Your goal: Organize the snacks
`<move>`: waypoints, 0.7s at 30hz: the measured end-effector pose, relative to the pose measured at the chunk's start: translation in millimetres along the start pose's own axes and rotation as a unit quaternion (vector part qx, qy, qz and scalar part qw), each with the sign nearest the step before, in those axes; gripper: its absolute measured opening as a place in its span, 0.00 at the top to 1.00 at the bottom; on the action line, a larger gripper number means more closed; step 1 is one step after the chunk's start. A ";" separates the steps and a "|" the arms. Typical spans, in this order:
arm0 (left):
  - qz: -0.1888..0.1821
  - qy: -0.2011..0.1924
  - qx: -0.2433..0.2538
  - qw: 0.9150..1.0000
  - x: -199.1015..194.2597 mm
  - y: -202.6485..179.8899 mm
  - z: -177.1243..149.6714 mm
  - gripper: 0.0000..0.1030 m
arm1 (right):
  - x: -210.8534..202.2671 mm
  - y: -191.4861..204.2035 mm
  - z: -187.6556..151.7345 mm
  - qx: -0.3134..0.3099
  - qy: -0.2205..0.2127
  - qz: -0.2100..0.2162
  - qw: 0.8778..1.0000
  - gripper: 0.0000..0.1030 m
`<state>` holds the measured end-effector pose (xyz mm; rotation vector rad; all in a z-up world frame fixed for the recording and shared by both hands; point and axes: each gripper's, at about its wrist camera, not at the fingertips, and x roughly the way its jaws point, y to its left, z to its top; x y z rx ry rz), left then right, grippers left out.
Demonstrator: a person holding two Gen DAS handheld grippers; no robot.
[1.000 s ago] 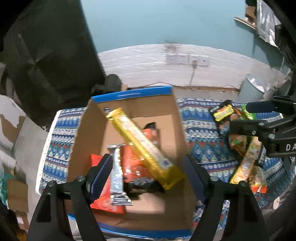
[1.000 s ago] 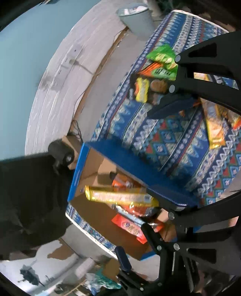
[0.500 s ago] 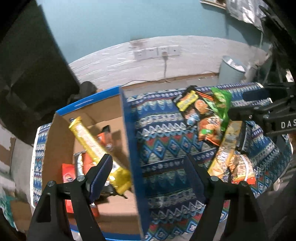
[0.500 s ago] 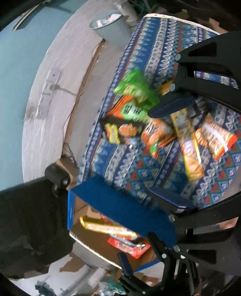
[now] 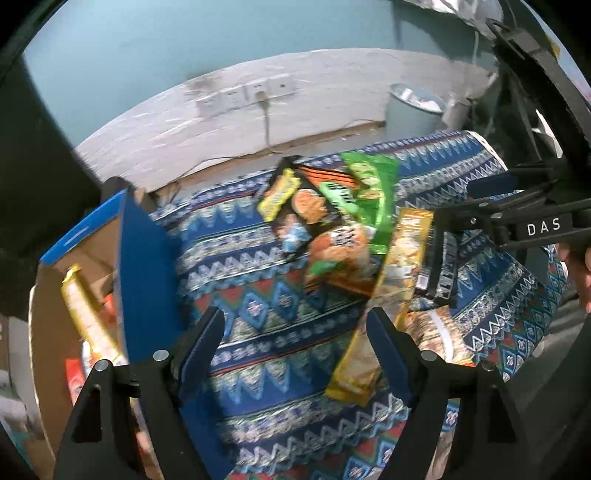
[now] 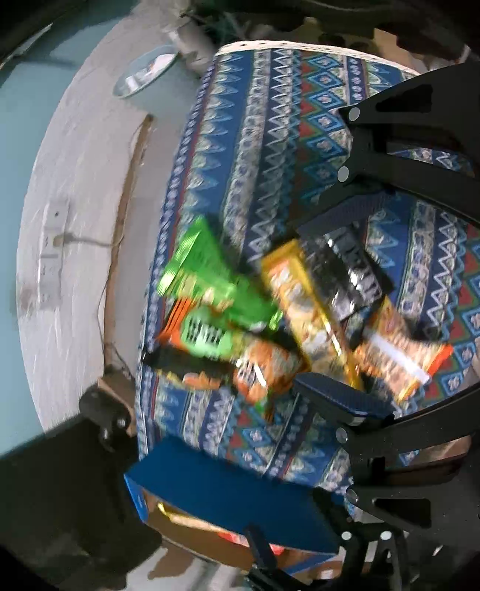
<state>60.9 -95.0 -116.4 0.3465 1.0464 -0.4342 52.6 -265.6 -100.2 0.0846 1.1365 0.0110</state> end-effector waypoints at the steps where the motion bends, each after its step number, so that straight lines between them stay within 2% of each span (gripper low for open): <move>1: -0.003 0.002 0.006 1.000 4.7 -5.3 2.4 0.22 | 0.9 -3.3 -1.6 0.004 0.001 0.000 1.000 0.26; 16: -0.056 0.062 0.053 0.995 78.5 -56.8 15.3 0.22 | 19.2 -51.6 -28.4 0.046 0.028 -0.002 0.999 0.26; 21: -0.055 0.083 0.071 0.992 97.3 -69.4 17.6 0.22 | 28.7 -58.3 -38.4 0.055 0.043 0.001 0.998 0.26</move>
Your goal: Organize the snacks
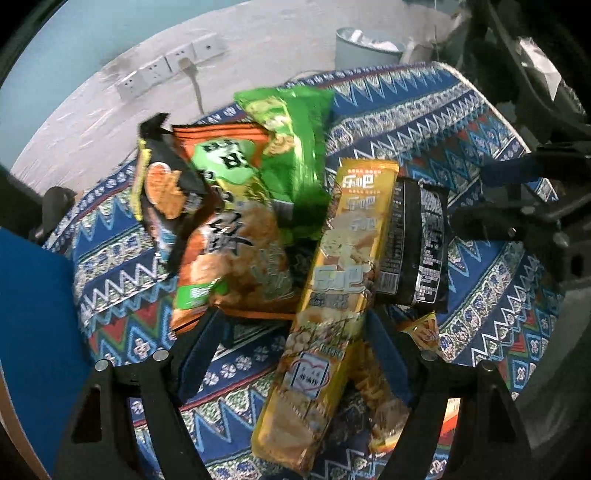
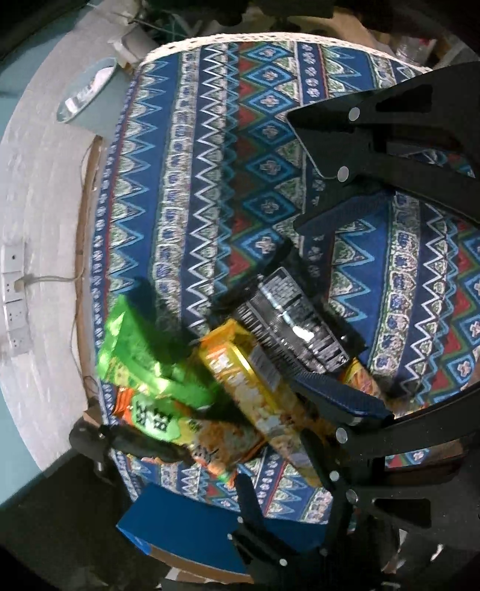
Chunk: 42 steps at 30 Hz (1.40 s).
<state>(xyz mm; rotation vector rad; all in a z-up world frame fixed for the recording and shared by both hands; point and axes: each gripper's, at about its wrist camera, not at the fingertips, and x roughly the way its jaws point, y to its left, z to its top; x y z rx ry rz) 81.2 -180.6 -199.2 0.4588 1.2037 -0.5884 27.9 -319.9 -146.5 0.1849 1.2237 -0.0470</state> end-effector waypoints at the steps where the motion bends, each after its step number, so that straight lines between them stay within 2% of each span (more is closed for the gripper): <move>1: -0.002 0.004 -0.001 1.000 2.8 -0.6 1.2 0.22 | 2.5 -1.7 -1.8 0.003 0.003 0.001 1.000 0.26; 3: -0.004 0.015 -0.003 1.000 10.0 -1.9 3.5 0.19 | 6.4 -3.1 -4.1 0.005 0.009 0.002 1.000 0.26; 5: 0.002 0.009 -0.001 1.000 12.8 -3.1 4.9 0.16 | 10.5 -2.2 -6.6 0.003 0.015 0.002 1.000 0.26; 10: 0.001 -0.003 0.000 1.000 14.0 -3.7 6.1 0.18 | 18.8 -0.3 -11.5 0.002 0.027 0.003 1.000 0.26; 11: -0.003 -0.006 0.000 1.000 13.2 -4.0 5.2 0.25 | 21.0 1.0 -12.6 0.002 0.029 0.003 1.000 0.26; 12: -0.010 -0.007 0.002 1.000 12.0 -4.4 3.1 0.40 | 22.8 1.1 -13.2 0.003 0.032 0.004 0.999 0.26; 13: -0.019 -0.003 0.003 1.000 11.9 -2.0 2.1 0.49 | 24.3 1.7 -13.2 0.005 0.035 0.004 0.999 0.26; 15: -0.019 0.007 0.005 1.000 13.9 -3.9 0.3 0.60 | 26.9 1.2 -14.6 0.008 0.040 0.005 0.999 0.26; 19: -0.005 -0.001 0.020 1.000 10.9 -11.5 -5.2 0.63 | 32.7 3.3 -13.2 0.011 0.046 0.003 0.999 0.26; 27: -0.005 -0.019 -0.008 1.000 -10.1 -0.6 -16.2 0.69 | 39.4 5.4 -13.7 0.032 0.044 -0.003 0.999 0.26; 34: -0.002 -0.033 -0.038 0.999 -27.8 14.7 -26.6 0.69 | 41.0 -1.9 -1.5 0.103 0.031 0.017 0.994 0.24; 37: -0.007 -0.035 -0.051 0.998 -32.4 19.9 -32.0 0.69 | 53.0 -7.1 5.0 0.149 0.033 0.032 0.988 0.24; 42: -0.007 -0.046 -0.064 0.997 -47.8 32.2 -47.5 0.69 | 68.7 -12.2 13.6 0.195 0.037 0.031 0.980 0.24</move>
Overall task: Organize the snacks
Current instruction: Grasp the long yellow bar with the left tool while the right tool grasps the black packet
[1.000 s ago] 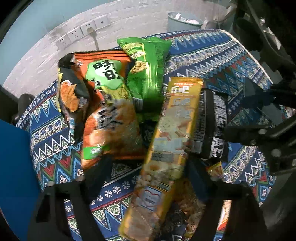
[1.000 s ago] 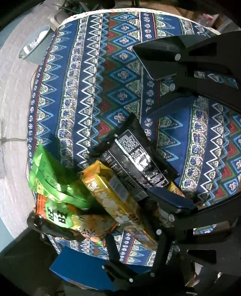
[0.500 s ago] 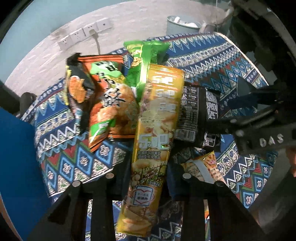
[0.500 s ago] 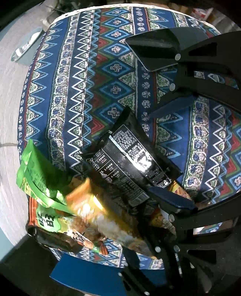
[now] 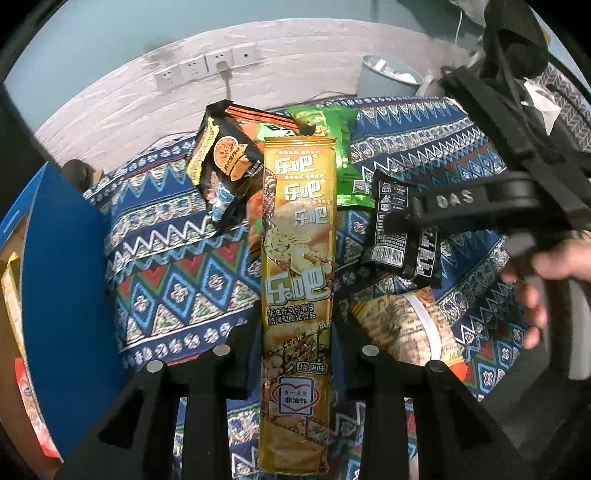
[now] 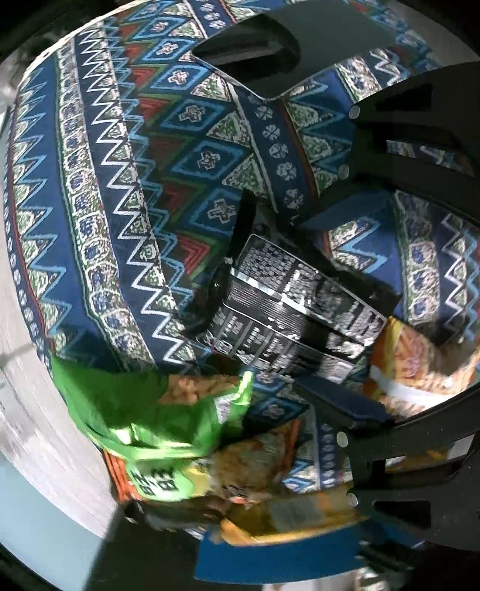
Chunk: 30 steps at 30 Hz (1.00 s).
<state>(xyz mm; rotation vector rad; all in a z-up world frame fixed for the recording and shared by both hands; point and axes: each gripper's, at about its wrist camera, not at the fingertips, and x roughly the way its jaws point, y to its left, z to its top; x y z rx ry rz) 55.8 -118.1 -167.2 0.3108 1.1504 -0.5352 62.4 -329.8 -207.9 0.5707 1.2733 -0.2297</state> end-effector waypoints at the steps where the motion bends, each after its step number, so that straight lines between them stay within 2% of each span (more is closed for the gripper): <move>1: 0.001 -0.002 -0.002 1.000 -2.4 2.1 -2.1 0.69 | 2.7 0.0 2.8 0.004 -0.001 0.000 1.000 0.24; 4: -0.001 -0.003 -0.008 1.000 -6.5 7.7 -6.9 0.69 | 9.7 4.9 16.4 0.010 -0.009 -0.013 1.000 0.24; 10: 0.003 0.000 -0.020 1.000 -5.7 17.8 -13.8 0.69 | 26.4 27.4 37.0 -0.021 -0.017 -0.058 0.998 0.23; 16: -0.004 0.002 -0.042 0.999 -4.4 27.8 -15.4 0.69 | 46.9 60.2 37.1 -0.110 -0.019 -0.135 0.985 0.22; 19: -0.004 0.000 -0.043 0.999 -4.9 29.5 -16.7 0.69 | 50.5 60.2 37.0 -0.125 -0.023 -0.130 0.983 0.25; 22: -0.004 -0.002 -0.039 0.999 -6.5 27.1 -17.5 0.69 | 41.6 45.0 33.4 -0.130 -0.024 -0.127 0.983 0.44; 23: -0.003 -0.003 -0.038 0.999 -7.3 25.8 -17.6 0.69 | 39.0 40.6 33.9 -0.131 -0.025 -0.126 0.983 0.45; 30: -0.003 -0.015 -0.029 0.999 -18.4 14.5 -14.3 0.69 | 14.6 16.0 38.7 -0.135 -0.035 -0.125 0.982 0.46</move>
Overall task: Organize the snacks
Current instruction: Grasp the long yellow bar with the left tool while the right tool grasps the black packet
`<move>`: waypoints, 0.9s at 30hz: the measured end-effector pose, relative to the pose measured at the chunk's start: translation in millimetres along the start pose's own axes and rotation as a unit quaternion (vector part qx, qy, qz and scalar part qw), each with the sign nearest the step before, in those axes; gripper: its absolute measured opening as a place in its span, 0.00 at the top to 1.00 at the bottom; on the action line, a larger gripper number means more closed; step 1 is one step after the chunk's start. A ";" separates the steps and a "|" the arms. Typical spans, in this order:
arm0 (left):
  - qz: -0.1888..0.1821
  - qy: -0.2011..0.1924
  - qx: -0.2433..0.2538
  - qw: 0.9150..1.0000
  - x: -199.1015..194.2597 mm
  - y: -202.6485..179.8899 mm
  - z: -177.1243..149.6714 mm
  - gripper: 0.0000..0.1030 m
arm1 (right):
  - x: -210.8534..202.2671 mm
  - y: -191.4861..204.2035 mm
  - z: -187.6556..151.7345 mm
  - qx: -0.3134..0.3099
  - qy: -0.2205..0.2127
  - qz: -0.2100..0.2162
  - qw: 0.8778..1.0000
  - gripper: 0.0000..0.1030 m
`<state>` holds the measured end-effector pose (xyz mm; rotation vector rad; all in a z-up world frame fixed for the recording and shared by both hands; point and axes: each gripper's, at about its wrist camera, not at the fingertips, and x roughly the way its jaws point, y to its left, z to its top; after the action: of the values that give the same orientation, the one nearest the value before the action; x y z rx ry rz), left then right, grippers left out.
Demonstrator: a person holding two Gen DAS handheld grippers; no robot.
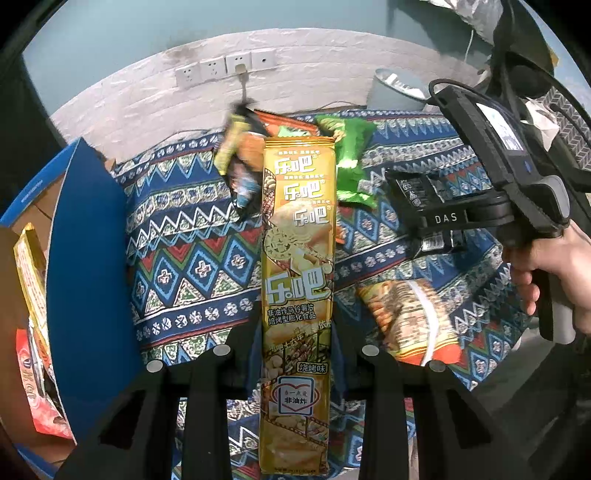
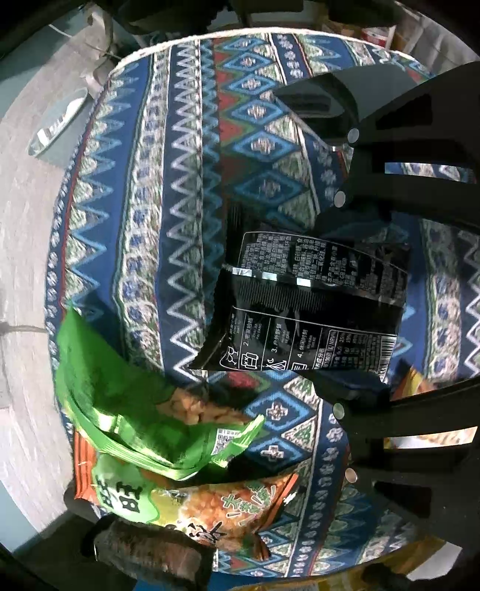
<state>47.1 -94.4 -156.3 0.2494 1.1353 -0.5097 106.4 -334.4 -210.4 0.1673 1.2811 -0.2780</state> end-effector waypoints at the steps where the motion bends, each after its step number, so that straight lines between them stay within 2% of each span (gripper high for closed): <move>1: 0.000 -0.003 0.001 1.000 -3.0 -2.6 0.5 0.69 | -3.6 -0.1 -2.9 -0.001 -0.004 0.002 1.000 0.46; 8: 0.010 -0.022 0.008 1.000 -19.8 -11.7 3.6 0.69 | -34.0 11.3 -29.9 -0.017 -0.032 0.008 0.999 0.46; 17: 0.037 -0.042 0.004 0.998 -41.3 -6.4 9.5 0.69 | -100.6 28.3 -59.5 -0.062 -0.072 0.005 0.996 0.45; 27: 0.064 -0.062 -0.017 0.996 -70.0 14.7 16.3 0.69 | -145.0 43.4 -54.6 -0.105 -0.114 0.018 0.988 0.45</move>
<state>44.9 -70.8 -86.9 0.2546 0.9992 -0.3870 31.6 -261.8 -87.9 -0.0200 1.0714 -0.1254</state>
